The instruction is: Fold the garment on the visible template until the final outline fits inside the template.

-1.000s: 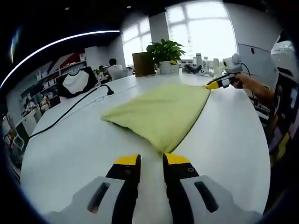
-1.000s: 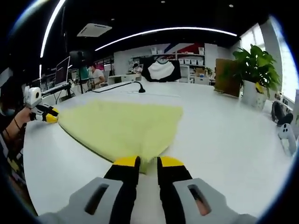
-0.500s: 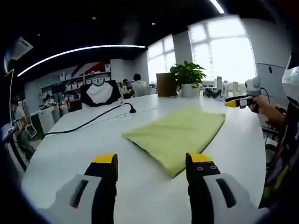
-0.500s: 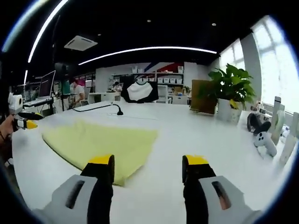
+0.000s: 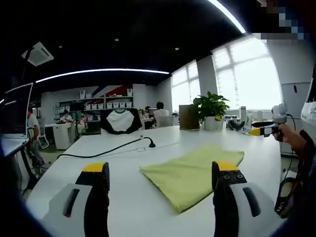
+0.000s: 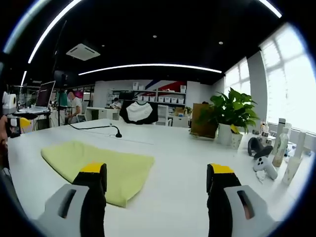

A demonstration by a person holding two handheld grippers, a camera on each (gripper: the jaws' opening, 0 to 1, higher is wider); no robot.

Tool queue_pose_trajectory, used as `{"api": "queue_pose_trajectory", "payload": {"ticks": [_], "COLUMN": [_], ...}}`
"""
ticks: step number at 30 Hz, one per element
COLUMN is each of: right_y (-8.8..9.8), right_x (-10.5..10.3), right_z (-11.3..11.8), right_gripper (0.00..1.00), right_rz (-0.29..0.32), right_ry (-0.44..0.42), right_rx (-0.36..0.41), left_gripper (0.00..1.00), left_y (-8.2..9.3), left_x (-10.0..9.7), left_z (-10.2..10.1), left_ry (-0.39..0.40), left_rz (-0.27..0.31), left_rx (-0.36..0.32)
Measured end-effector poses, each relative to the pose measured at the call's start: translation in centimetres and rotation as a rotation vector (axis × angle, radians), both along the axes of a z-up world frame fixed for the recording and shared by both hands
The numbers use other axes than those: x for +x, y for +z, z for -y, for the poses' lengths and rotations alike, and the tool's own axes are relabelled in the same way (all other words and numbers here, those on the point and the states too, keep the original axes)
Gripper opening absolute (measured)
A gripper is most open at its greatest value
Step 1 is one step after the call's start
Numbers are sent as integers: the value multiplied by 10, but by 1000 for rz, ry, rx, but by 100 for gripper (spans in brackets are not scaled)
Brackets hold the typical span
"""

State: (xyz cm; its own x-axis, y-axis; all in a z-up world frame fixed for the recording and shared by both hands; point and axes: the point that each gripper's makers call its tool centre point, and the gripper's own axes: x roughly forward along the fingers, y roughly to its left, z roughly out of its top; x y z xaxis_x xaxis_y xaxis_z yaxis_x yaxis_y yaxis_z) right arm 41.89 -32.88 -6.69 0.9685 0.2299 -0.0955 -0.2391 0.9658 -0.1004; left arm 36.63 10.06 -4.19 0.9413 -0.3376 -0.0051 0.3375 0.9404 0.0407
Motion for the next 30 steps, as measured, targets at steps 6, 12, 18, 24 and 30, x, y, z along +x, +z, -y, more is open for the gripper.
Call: {"api": "queue_pose_trajectory", "payload": {"ticks": [6,12,18,24,30], "right_y": [13,27,35,29,21], "right_x": [-6,-13,-20,-26,-31], "right_z": [0,2,7,11,10], "right_gripper": [99,99,99,99,99], "right_rz": [35,67,81,75,56], "right_ry": [-9,-15,-25,-37,-34], "right_rx": [-11,-15,-22,-72,-83], "left_gripper": [100,100,100,100,100], "left_y": [14,22,28,28,25], "left_x": [-7,-13,-19,-27,-30], "left_z": [-1,-1,-5,-4,-2], "left_ry": [23,45,76,87,83], "left_rz": [33,45,64,69,63], "left_rx": [-15,-12,-12,13,19]}}
